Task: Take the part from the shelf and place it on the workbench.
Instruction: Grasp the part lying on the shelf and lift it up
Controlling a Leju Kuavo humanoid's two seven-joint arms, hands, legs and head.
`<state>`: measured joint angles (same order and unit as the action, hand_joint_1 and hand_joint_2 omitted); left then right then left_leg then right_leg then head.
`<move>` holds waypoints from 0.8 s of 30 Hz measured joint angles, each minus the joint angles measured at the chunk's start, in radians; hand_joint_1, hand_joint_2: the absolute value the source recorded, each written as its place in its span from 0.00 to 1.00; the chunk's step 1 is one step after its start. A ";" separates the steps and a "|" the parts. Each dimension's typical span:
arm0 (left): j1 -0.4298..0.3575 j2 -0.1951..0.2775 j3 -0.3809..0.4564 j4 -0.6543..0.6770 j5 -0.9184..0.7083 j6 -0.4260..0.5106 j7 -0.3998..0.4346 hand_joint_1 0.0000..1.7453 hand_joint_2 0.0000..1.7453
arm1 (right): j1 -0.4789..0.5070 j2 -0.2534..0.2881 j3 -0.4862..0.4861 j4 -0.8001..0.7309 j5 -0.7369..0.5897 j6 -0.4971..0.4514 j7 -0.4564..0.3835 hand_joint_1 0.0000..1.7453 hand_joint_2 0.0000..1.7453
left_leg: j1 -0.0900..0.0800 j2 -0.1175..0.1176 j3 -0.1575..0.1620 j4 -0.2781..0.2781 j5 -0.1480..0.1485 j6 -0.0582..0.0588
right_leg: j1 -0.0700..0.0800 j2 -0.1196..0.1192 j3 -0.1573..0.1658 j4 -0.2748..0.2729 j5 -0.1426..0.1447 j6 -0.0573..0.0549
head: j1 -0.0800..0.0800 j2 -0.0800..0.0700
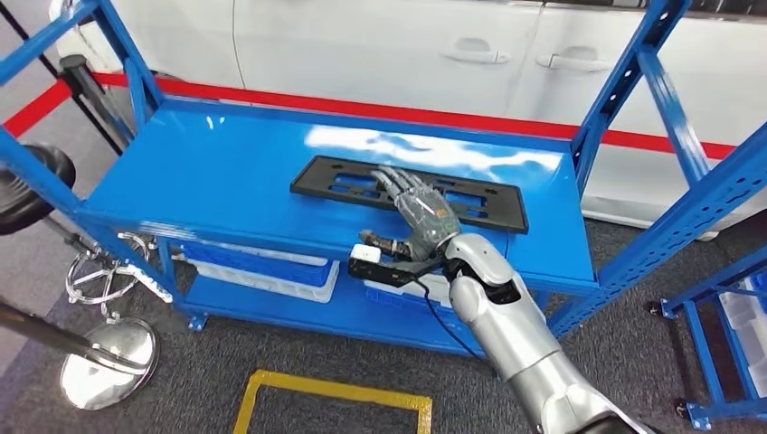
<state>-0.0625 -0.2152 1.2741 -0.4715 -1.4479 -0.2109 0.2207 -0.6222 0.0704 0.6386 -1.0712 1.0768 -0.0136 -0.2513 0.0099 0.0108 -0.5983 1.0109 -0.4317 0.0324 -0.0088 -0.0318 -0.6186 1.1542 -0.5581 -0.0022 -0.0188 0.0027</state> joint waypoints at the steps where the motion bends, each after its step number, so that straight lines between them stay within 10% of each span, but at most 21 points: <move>1: 0.000 0.000 0.000 0.000 0.001 0.001 0.000 0.00 0.00 | 0.000 -0.001 0.000 0.001 -0.003 0.002 0.001 0.00 0.00 | 0.000 -0.006 0.000 0.001 0.000 0.003 | -0.001 0.017 -0.033 0.066 -0.031 0.002 | 0.000 0.000; 4: 0.000 0.000 0.000 0.001 0.005 0.007 0.001 0.00 0.00 | 0.003 -0.004 0.000 0.007 -0.009 0.011 0.015 0.00 0.00 | 0.000 -0.025 -0.001 0.006 -0.003 0.004 | -0.003 0.028 -0.089 0.161 -0.039 0.004 | 0.000 0.000; 8: -0.003 0.000 0.001 0.007 0.011 0.016 0.008 0.00 0.00 | -0.003 -0.003 0.000 0.009 -0.007 0.013 0.037 0.00 0.00 | -0.002 -0.040 -0.001 0.018 -0.013 -0.008 | -0.004 0.034 0.001 -0.062 0.082 -0.005 | 0.000 0.000; 12: -0.006 0.004 0.001 0.016 0.017 0.027 0.024 0.00 0.00 | -0.007 0.004 0.000 0.016 0.010 0.012 0.069 0.00 1.00 | -0.006 -0.043 -0.006 0.022 -0.015 -0.002 | -0.003 0.039 0.013 -0.099 0.088 -0.010 | 0.000 0.000; 24: -0.009 -0.001 0.002 0.017 0.027 -0.006 0.027 0.00 0.00 | -0.012 0.018 0.000 0.043 0.099 -0.008 0.116 0.00 1.00 | -0.008 -0.042 -0.002 0.014 -0.013 -0.003 | -0.006 0.038 0.014 -0.102 0.089 -0.015 | -0.001 0.000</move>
<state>-0.0714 -0.2159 1.2757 -0.4542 -1.4211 -0.2164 0.2478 -0.6346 0.0889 0.6385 -1.0279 1.1760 -0.0211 -0.1355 0.0017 -0.0312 -0.6005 1.0245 -0.4447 0.0299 -0.0148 0.0063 -0.6047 1.0523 -0.4687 -0.0175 -0.0195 0.0027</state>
